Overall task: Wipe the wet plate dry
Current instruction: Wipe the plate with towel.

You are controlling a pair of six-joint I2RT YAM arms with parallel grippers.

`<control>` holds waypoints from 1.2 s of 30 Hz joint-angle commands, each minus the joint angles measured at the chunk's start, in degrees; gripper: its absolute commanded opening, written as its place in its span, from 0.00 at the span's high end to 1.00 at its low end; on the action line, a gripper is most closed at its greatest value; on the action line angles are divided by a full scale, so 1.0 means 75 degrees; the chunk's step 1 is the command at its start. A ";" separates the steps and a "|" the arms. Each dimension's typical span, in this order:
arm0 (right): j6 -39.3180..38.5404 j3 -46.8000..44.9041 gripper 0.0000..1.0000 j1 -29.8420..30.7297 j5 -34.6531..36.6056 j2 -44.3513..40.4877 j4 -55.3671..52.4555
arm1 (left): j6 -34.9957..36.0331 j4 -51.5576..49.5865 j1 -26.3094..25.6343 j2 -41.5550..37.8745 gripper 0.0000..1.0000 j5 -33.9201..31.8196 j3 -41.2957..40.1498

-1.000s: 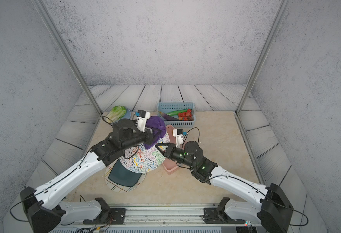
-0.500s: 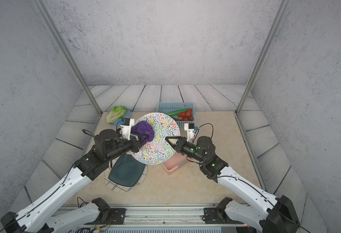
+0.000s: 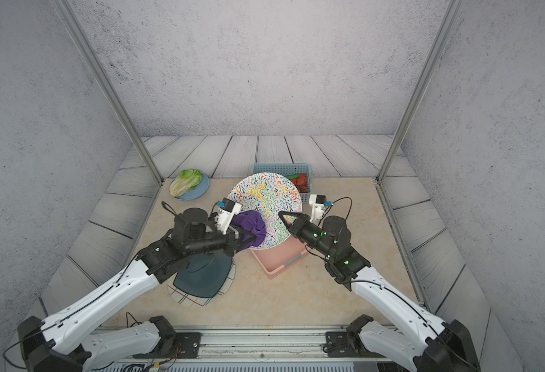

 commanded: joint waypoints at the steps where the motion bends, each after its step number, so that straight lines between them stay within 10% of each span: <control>1: 0.1383 0.0127 1.00 -0.0506 -0.0370 -0.0857 0.3269 | -0.2514 0.1499 0.1549 -0.1013 1.00 0.1369 -0.1013; 7: 0.2373 -0.0097 1.00 -0.0784 -0.1015 -0.0209 0.5884 | -0.7242 0.5936 0.2627 -0.1040 1.00 0.2165 -0.0959; 13: 0.3082 0.0283 1.00 -0.0765 -0.1845 0.0750 0.7008 | -1.1886 1.0805 0.2550 0.0500 1.00 0.0590 -0.1139; 25: 0.1416 0.0588 1.00 0.0687 -0.2153 0.1164 0.5417 | -1.1795 0.9435 0.2070 -0.0354 1.00 -0.0395 -0.0500; 36: 0.1570 0.2620 1.00 0.0747 -0.1758 0.2289 0.5858 | -1.0356 0.9306 -0.0387 -0.0127 1.00 -0.0920 -0.0418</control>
